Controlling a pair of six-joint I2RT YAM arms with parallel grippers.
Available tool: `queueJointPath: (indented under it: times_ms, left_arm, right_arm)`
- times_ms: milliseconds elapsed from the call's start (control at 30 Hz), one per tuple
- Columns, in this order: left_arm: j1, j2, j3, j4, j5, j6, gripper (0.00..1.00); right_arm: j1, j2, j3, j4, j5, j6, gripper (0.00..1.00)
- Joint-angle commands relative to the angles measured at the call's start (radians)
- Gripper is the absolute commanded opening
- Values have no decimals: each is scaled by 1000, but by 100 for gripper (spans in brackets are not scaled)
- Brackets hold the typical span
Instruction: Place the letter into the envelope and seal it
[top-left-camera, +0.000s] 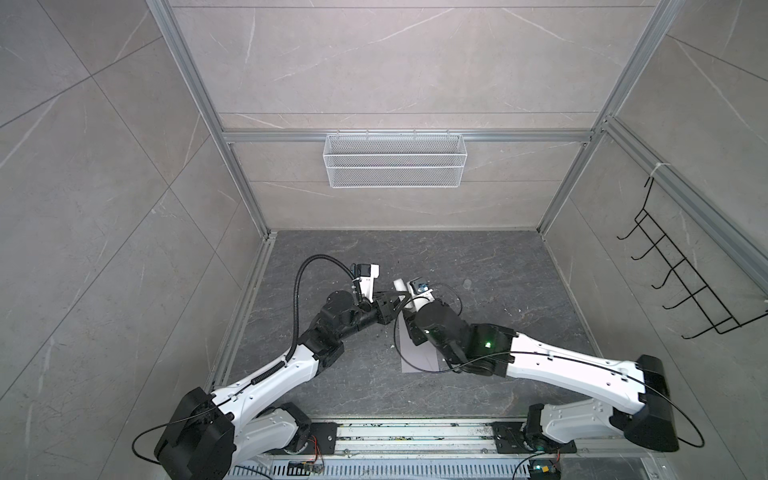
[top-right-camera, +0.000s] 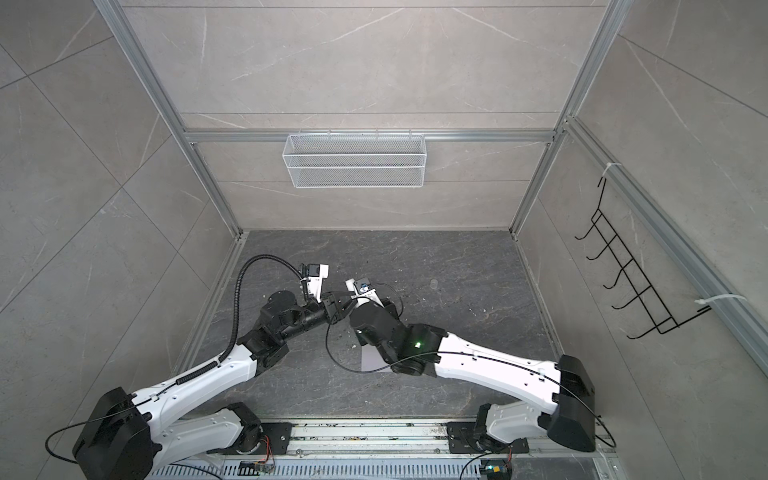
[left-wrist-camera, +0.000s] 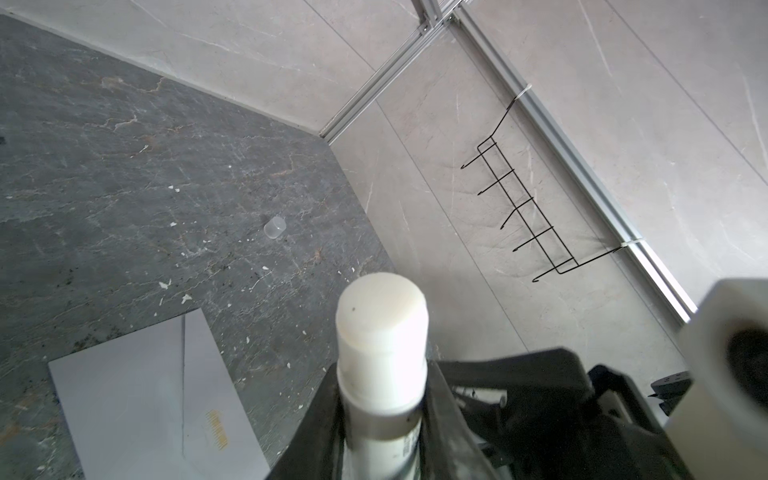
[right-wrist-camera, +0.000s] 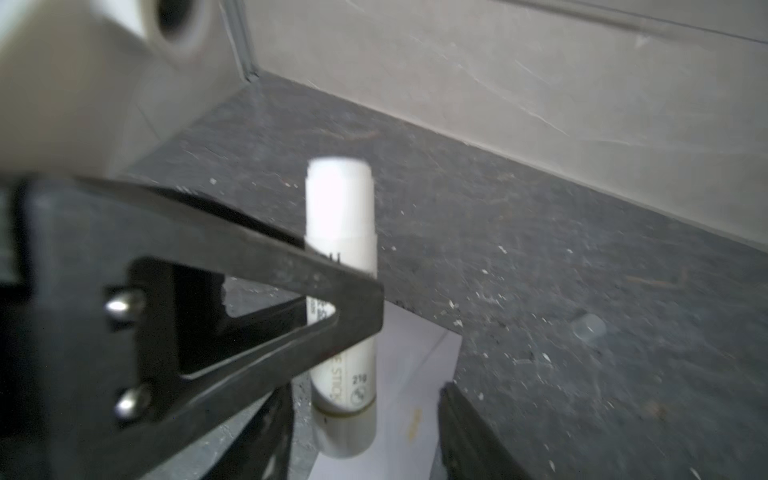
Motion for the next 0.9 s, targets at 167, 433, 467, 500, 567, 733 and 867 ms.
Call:
queueJointPath:
  times_ms: [167, 433, 467, 500, 567, 733, 867]
  left_arm:
    - [5, -50, 58, 1, 58, 29, 0]
    - [6, -56, 65, 24, 88, 10, 0]
    - [6, -57, 65, 29, 92, 6, 0]
    - [6, -56, 65, 30, 93, 3, 0]
    - [6, -58, 63, 33, 96, 0, 0]
    - [6, -56, 63, 34, 97, -2, 0]
    - [6, -53, 64, 37, 94, 0, 0]
  right_arm:
    - [-200, -173, -223, 298, -625, 117, 86]
    - [-315, -146, -312, 494, -895, 232, 78]
    - [-327, -140, -319, 516, -909, 243, 74]
    - [-334, -132, -323, 531, -919, 251, 70]
    - [-343, -116, -326, 555, -942, 262, 63]
    - [-351, -88, -328, 582, -976, 268, 54]
    - [-351, -78, -334, 595, -989, 268, 51]
